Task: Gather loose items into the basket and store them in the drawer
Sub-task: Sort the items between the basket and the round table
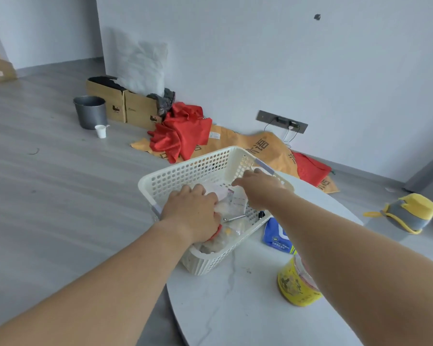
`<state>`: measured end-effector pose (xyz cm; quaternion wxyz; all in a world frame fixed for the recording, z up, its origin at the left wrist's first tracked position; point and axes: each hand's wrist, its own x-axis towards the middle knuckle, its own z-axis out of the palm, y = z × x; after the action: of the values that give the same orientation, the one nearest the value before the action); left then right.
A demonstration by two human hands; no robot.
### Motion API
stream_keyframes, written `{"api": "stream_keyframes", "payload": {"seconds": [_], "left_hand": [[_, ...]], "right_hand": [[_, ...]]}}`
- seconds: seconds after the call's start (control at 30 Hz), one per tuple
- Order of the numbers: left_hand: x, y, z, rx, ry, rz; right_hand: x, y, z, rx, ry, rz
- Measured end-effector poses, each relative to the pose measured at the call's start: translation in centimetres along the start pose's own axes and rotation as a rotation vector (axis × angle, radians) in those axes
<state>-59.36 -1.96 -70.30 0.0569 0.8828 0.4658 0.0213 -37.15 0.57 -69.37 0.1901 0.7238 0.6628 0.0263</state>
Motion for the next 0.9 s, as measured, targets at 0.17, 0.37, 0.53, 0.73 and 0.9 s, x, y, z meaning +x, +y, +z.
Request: {"api": "stream_keyframes", "payload": {"seconds": [0.17, 0.37, 0.53, 0.73, 0.9], "left_hand": [[1.2, 0.1, 0.6, 0.083, -0.016, 0.034], [1.6, 0.4, 0.7, 0.019, -0.097, 0.105], [0.8, 0.6, 0.4, 0.001, 0.032, 0.144], [-2.4, 5.2, -3.2, -0.255, 0.38, 0.179], [-6.1, 13.1, -3.1, -0.439, 0.331, 0.305]], "right_hand": [[3.4, -1.2, 1.2, -0.511, -0.008, -0.201], [4.3, 0.4, -1.5, -0.654, 0.056, -0.327], [-1.4, 4.4, -6.2, -0.499, 0.388, 0.025], [-12.8, 6.1, -6.6, 0.422, 0.415, 0.482], [-24.4, 7.0, -0.2, 1.11, 0.394, 0.62]]}}
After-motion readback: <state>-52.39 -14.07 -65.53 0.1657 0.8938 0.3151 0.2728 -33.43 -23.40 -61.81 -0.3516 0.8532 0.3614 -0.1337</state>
